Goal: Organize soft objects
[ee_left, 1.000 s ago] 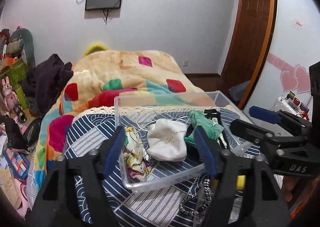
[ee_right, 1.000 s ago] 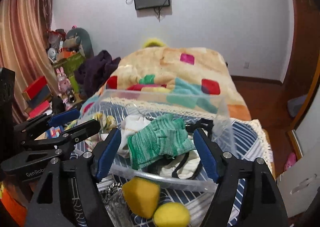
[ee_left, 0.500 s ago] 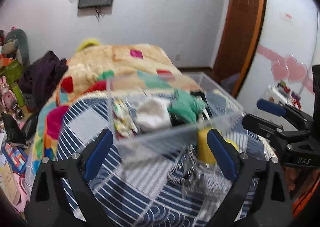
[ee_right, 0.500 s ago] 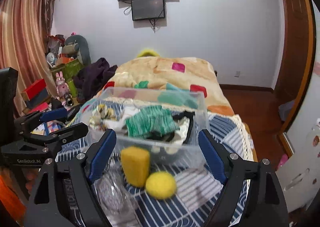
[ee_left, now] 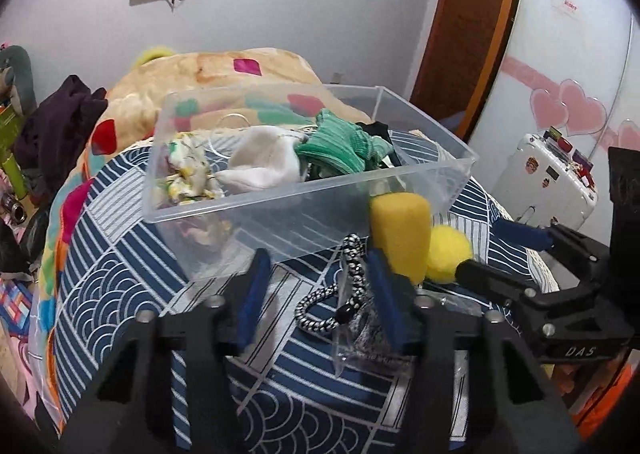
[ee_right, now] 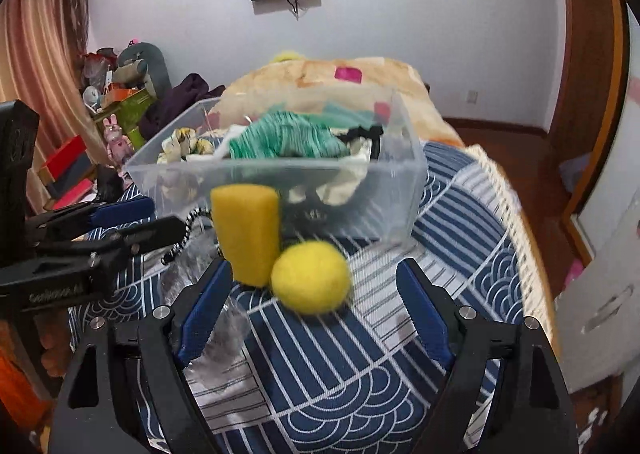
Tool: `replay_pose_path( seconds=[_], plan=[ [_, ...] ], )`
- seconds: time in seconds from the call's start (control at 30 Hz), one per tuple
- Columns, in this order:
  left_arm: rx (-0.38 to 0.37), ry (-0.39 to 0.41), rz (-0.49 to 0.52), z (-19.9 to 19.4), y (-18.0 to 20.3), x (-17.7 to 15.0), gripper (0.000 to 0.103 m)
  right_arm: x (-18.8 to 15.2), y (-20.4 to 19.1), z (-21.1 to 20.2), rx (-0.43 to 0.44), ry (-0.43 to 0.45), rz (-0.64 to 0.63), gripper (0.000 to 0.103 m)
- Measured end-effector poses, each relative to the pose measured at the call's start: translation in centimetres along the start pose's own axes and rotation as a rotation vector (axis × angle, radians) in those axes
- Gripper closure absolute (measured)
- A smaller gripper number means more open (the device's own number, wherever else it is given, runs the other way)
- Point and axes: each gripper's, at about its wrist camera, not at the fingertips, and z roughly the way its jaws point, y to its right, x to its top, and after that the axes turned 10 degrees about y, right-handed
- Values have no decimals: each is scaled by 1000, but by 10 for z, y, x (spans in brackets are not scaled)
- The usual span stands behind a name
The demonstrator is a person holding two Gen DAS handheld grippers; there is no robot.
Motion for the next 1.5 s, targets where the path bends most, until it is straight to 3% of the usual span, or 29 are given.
replay_pose_path(
  seconds=[0.07, 0.27, 0.43, 0.53, 0.63, 1.1, 1.5],
  plan=[
    [-4, -7, 0, 5, 1, 0, 67, -3, 1, 0, 7, -8, 12, 21],
    [-17, -20, 2, 18, 4, 6, 71, -9, -7, 1, 22, -27, -1, 26],
    [-27, -39, 12, 28, 9, 8, 78, -12, -6, 9, 42, -61, 11, 43],
    [-32, -56, 12, 33, 10, 5, 92, -14, -5, 13, 56, -72, 27, 53],
    [-37, -64, 7, 35, 9, 1, 96, -14, -4, 11, 53, -70, 29, 59],
    [-37, 5, -17, -19, -7, -9, 97, -9, -4, -6, 50, -22, 10, 67],
    [-27, 120, -34, -65, -17, 15, 97, 9, 6, -33, 38, 72, 30, 67]
  ],
)
